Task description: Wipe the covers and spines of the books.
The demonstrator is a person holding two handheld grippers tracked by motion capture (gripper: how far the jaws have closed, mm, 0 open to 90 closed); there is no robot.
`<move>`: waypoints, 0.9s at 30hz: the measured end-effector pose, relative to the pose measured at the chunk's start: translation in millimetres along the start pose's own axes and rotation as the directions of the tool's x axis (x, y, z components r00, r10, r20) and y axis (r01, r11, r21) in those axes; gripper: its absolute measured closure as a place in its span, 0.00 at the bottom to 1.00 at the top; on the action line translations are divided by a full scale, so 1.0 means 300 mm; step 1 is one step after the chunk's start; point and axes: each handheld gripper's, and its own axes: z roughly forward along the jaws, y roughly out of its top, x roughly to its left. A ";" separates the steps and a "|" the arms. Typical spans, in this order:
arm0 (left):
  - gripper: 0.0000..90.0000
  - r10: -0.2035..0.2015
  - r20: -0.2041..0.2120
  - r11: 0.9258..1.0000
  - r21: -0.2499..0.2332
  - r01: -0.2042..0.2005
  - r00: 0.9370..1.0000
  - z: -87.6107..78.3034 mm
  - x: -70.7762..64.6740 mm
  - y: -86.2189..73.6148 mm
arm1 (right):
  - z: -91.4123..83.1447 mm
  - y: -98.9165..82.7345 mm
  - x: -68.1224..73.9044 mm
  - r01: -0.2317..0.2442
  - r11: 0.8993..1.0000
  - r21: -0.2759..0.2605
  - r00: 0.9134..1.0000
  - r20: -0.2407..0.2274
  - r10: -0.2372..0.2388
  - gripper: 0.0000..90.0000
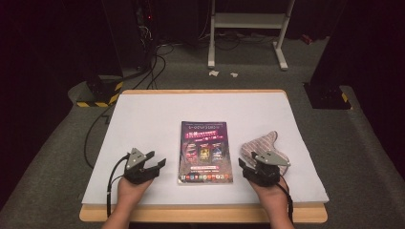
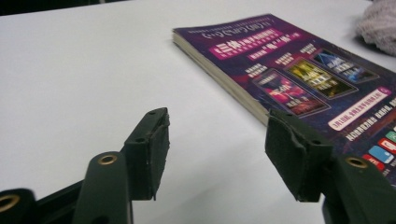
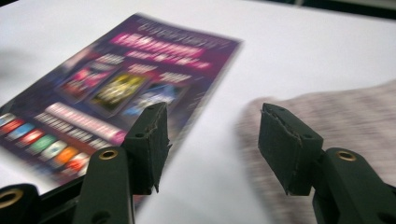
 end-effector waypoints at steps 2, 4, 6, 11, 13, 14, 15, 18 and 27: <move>0.43 -0.009 -0.011 1.000 -0.012 0.009 1.000 -0.018 0.020 -0.009 | -0.013 0.012 -0.035 -0.005 1.000 -0.007 0.999 0.052 0.005 0.44; 0.41 -0.004 -0.022 1.000 -0.023 0.003 1.000 -0.031 0.034 -0.016 | -0.016 0.019 -0.076 -0.021 1.000 0.007 0.996 0.090 0.020 0.40; 0.39 -0.009 -0.022 1.000 -0.019 0.008 1.000 -0.037 0.044 -0.018 | -0.014 0.016 -0.119 -0.038 0.999 0.025 0.992 0.123 0.035 0.36; 0.34 -0.015 -0.002 1.000 0.003 0.015 1.000 -0.036 0.060 -0.020 | 0.013 -0.007 -0.197 -0.088 0.995 0.047 0.981 0.175 0.079 0.33; 0.34 -0.017 0.003 1.000 0.009 0.017 1.000 -0.034 0.058 -0.020 | 0.044 -0.018 -0.218 -0.102 0.991 0.082 0.981 0.175 0.087 0.30; 0.34 -0.020 0.010 1.000 0.011 0.020 1.000 -0.034 0.057 -0.019 | 0.062 -0.023 -0.225 -0.118 0.988 0.104 0.981 0.169 0.099 0.28; 0.34 -0.032 0.028 0.999 0.017 0.031 0.999 -0.032 0.058 -0.018 | 0.080 -0.028 -0.230 -0.131 0.984 0.124 0.981 0.157 0.110 0.26; 0.30 -0.031 0.039 0.999 0.027 0.030 0.999 -0.028 0.054 -0.014 | 0.128 -0.045 -0.226 -0.140 0.970 0.197 0.983 0.145 0.113 0.25; 0.26 0.007 0.053 0.999 0.045 -0.009 0.999 -0.018 0.041 -0.014 | 0.137 -0.065 -0.210 -0.074 0.975 0.211 0.984 0.175 0.036 0.52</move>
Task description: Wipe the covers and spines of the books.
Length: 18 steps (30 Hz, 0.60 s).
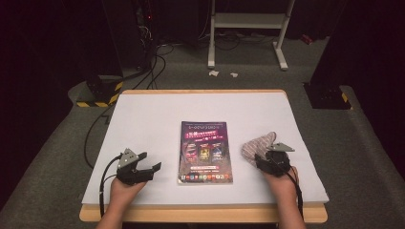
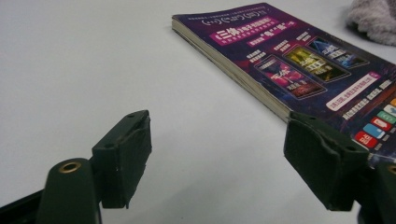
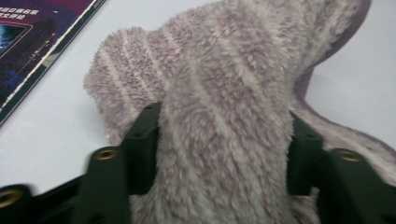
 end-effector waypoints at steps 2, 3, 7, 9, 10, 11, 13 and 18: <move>0.29 0.016 -0.006 1.000 -0.003 -0.016 1.000 0.002 -0.002 -0.001 | -0.002 -0.002 -0.002 0.006 1.000 -0.007 1.000 0.002 -0.006 0.60; 0.30 0.012 -0.006 1.000 -0.011 -0.012 1.000 0.002 -0.004 0.000 | -0.004 -0.003 0.001 0.011 1.000 -0.009 1.000 0.002 -0.011 0.64; 0.29 0.019 -0.033 0.999 -0.026 -0.020 0.999 -0.005 -0.001 0.001 | -0.009 -0.004 0.004 0.024 0.999 -0.030 1.000 0.002 -0.024 0.71; 0.28 0.019 -0.042 0.999 -0.031 -0.020 0.999 -0.011 0.002 0.001 | -0.025 -0.001 0.006 0.027 0.998 -0.054 1.000 0.002 -0.027 0.71; 0.28 0.016 -0.041 0.999 -0.039 -0.018 0.999 -0.015 0.006 0.001 | -0.036 0.001 0.009 0.025 0.997 -0.067 1.000 0.005 -0.025 0.71; 0.28 0.012 -0.042 0.999 -0.043 -0.013 0.999 -0.016 0.007 0.000 | -0.058 0.009 0.014 0.025 0.995 -0.096 1.000 0.002 -0.025 0.71; 0.28 0.008 -0.045 0.999 -0.047 -0.010 0.999 -0.018 0.010 -0.001 | -0.094 0.021 0.025 0.018 0.990 -0.142 1.000 -0.021 -0.022 0.71; 0.29 0.008 -0.041 0.998 -0.056 -0.011 0.999 -0.019 0.007 0.002 | -0.167 0.046 0.089 0.033 0.975 -0.219 0.993 -0.103 -0.057 0.71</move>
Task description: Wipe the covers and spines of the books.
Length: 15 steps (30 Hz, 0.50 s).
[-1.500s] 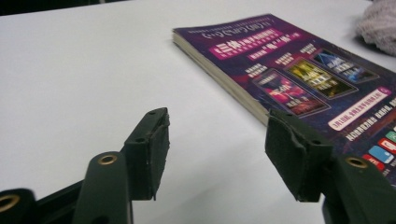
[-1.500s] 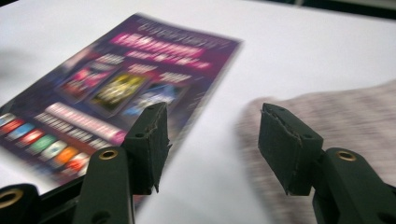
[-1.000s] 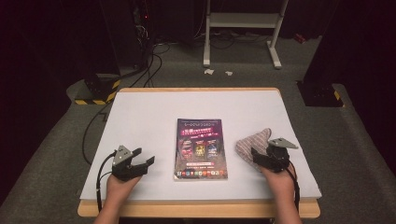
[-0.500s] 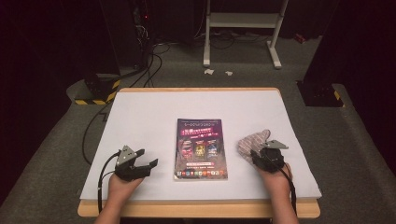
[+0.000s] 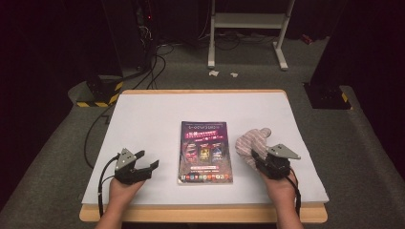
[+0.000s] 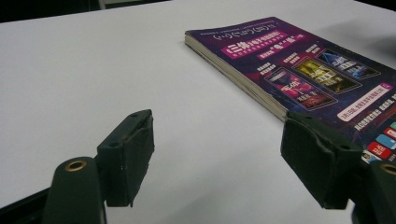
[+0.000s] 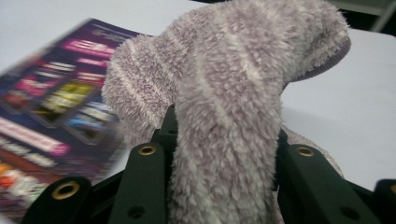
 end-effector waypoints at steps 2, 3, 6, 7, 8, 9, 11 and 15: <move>0.29 0.005 0.001 1.000 -0.005 -0.005 1.000 -0.001 -0.002 0.003 | -0.002 0.003 0.041 0.011 1.000 0.000 0.998 -0.059 -0.011 0.71; 0.29 0.006 0.001 1.000 -0.008 -0.006 1.000 -0.001 -0.004 0.004 | 0.001 0.001 0.061 0.017 1.000 0.006 0.996 -0.084 -0.016 0.70; 0.29 0.008 0.001 1.000 -0.012 -0.008 1.000 0.002 -0.003 0.009 | 0.015 -0.010 0.121 0.046 0.999 0.022 0.990 -0.133 -0.043 0.70; 0.29 0.007 0.000 1.000 -0.013 -0.007 1.000 0.004 -0.002 0.010 | 0.025 -0.016 0.146 0.062 0.998 0.031 0.987 -0.153 -0.056 0.70; 0.29 0.004 0.002 1.000 -0.012 -0.004 1.000 0.008 -0.002 0.010 | 0.034 -0.021 0.166 0.076 0.996 0.040 0.984 -0.164 -0.069 0.70; 0.29 0.005 0.003 1.000 -0.012 -0.005 1.000 0.009 -0.002 0.011 | 0.049 -0.030 0.189 0.096 0.994 0.056 0.981 -0.172 -0.085 0.70; 0.29 0.006 0.006 1.000 -0.005 -0.006 1.000 0.015 -0.003 0.011 | 0.073 -0.047 0.217 0.120 0.989 0.089 0.977 -0.185 -0.102 0.70; 0.29 0.010 0.010 1.000 -0.004 -0.010 1.000 0.020 -0.010 0.014 | 0.112 -0.084 0.267 0.171 0.977 0.124 0.973 -0.175 -0.148 0.70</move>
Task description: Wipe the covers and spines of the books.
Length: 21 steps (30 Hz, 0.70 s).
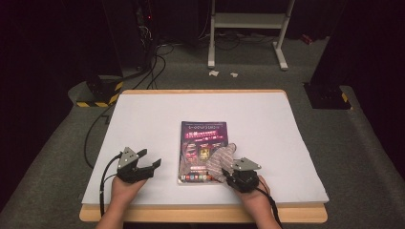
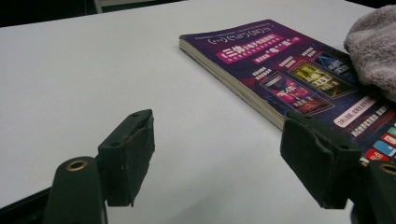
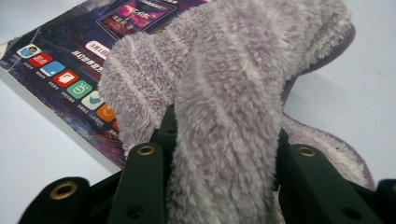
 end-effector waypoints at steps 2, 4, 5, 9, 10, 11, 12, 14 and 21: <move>0.29 0.000 0.002 1.000 -0.002 0.000 1.000 0.000 -0.002 0.001 | -0.001 0.007 0.005 0.009 1.000 0.009 1.000 0.005 -0.009 0.70; 0.29 0.002 0.002 1.000 0.003 -0.002 1.000 0.002 -0.002 0.001 | 0.003 0.010 0.016 0.013 1.000 0.007 1.000 0.009 -0.013 0.70; 0.29 0.002 0.002 1.000 0.002 -0.002 1.000 0.002 -0.001 0.001 | 0.005 0.014 0.022 0.017 1.000 0.009 1.000 0.005 -0.017 0.70; 0.29 -0.013 0.002 1.000 -0.007 0.013 1.000 -0.002 0.006 0.002 | 0.042 0.049 0.097 0.060 0.998 0.010 0.997 -0.048 -0.059 0.70; 0.29 -0.016 0.002 1.000 -0.009 0.016 1.000 -0.003 0.007 0.002 | 0.055 0.061 0.122 0.072 0.997 0.005 0.995 -0.068 -0.072 0.70; 0.29 -0.017 0.004 1.000 -0.009 0.017 1.000 -0.005 0.008 0.001 | 0.065 0.069 0.143 0.075 0.997 0.006 0.994 -0.086 -0.074 0.70; 0.29 -0.020 0.006 1.000 -0.006 0.020 1.000 -0.005 0.009 0.001 | 0.089 0.086 0.187 0.086 0.996 -0.006 0.989 -0.117 -0.086 0.70; 0.29 -0.024 0.010 1.000 -0.003 0.024 1.000 -0.003 0.010 0.000 | 0.115 0.110 0.239 0.105 0.994 -0.009 0.983 -0.151 -0.105 0.70; 0.29 -0.022 0.016 1.000 0.000 0.022 1.000 -0.004 0.011 -0.002 | 0.181 0.178 0.369 0.172 0.985 -0.016 0.961 -0.218 -0.171 0.69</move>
